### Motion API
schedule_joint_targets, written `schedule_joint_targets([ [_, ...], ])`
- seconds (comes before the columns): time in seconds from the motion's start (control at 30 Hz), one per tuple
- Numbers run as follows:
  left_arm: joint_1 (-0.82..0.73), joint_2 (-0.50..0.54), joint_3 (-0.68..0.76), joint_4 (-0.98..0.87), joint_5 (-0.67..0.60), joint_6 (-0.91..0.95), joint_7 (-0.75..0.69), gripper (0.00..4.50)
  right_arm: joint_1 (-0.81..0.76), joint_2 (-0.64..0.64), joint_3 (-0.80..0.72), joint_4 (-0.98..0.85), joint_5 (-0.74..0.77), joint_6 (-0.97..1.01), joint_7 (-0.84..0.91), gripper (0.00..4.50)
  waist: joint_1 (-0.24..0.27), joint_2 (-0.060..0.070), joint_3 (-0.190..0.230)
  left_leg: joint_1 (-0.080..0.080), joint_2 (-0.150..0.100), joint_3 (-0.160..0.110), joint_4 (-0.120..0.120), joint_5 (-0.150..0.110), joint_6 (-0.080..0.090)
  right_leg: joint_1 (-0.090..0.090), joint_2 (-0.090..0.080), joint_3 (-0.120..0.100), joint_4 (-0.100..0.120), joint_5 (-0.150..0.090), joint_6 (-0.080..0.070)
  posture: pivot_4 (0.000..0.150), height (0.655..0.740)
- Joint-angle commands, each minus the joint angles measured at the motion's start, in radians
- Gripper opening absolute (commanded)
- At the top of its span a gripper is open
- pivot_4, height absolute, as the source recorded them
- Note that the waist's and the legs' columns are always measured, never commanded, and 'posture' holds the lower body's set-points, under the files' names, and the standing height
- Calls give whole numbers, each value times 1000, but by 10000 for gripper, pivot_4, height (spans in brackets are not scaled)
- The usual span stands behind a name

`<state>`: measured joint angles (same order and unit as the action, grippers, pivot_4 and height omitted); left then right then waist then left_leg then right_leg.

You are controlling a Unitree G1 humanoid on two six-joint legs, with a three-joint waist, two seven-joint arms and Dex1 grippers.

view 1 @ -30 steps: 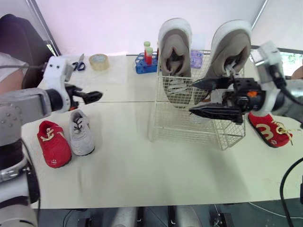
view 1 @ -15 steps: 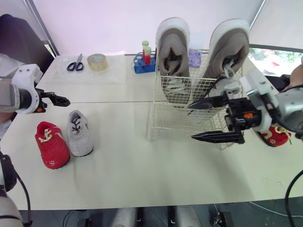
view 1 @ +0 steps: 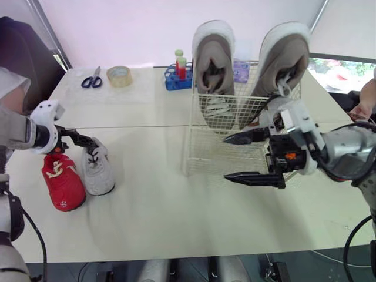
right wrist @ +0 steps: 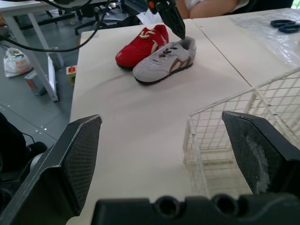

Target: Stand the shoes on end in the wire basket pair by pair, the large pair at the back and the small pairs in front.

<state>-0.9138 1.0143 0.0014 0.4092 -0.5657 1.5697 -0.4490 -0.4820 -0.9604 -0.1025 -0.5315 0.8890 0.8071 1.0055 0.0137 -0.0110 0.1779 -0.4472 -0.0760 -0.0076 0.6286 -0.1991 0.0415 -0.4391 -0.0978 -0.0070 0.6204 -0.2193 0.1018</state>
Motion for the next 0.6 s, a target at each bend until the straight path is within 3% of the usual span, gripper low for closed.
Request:
schedule_joint_targets([
  [0.03,14,-27,-38,66,78,-82,-7,45000,9,-13,-25,-18,-39,-18,-31,44444,0,0,0,0,0,0,0,0,0,0,0,0,0,0,0,1500,7400],
  [0.13,7,-73,-50,117,111,-128,-26,45000,6,-10,-23,-20,-49,-22,-34,44444,-1,0,-1,1,0,1,0,0,0,1,-1,0,0,1,-1,1500,7400],
  [0.17,4,-89,-51,132,123,-144,-29,39890,4,-8,-20,-21,-52,-22,-37,45000,-1,0,-1,1,0,1,0,0,0,1,-1,0,0,1,-1,1500,7400],
  [0.2,2,-104,-50,144,135,-157,-29,37595,5,-8,-19,-21,-58,-25,-38,45000,-2,0,-1,1,0,1,0,0,0,1,-1,0,0,1,-1,1500,7400],
  [0.4,-2,-150,15,174,181,-191,-8,7652,22,-27,-30,-26,-74,-25,-25,45000,1,1,-2,2,0,1,1,0,0,2,-1,0,0,1,-1,1500,7400],
  [0.47,-7,-165,80,174,181,-232,9,173,18,-32,-36,-24,-71,-21,-19,45000,2,1,-2,3,0,1,1,0,0,3,-1,0,0,1,-1,1500,7400],
  [0.6,-36,-204,241,101,160,-280,64,173,7,-42,-45,-1,-73,-22,-4,45000,4,-1,-1,2,1,1,2,0,0,3,-1,-1,0,1,-1,1500,7400],
])
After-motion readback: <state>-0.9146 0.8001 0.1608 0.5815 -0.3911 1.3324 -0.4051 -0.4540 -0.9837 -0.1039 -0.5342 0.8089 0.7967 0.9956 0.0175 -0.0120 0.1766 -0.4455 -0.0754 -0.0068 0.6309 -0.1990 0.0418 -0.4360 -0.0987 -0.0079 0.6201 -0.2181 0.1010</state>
